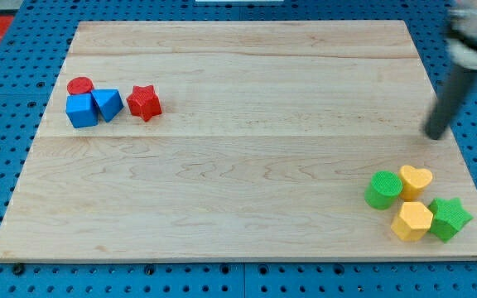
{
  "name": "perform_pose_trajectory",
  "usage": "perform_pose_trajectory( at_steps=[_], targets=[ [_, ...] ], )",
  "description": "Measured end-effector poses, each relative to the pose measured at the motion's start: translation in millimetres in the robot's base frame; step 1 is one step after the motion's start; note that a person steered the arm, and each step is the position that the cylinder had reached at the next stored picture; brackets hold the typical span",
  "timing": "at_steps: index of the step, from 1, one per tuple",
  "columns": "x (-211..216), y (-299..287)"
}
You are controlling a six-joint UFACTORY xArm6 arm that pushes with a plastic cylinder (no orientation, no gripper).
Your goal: Slide both the green blocks vertically to each other
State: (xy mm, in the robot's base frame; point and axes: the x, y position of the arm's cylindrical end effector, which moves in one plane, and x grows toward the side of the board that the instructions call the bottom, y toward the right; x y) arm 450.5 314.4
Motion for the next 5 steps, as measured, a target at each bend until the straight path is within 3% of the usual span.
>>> perform_pose_trajectory(
  at_steps=[1,2,4,5],
  targets=[
    [37.6,29.2],
    [94.7,19.7],
    [131.1,-29.1],
    [144.9,-21.2]
  ],
)
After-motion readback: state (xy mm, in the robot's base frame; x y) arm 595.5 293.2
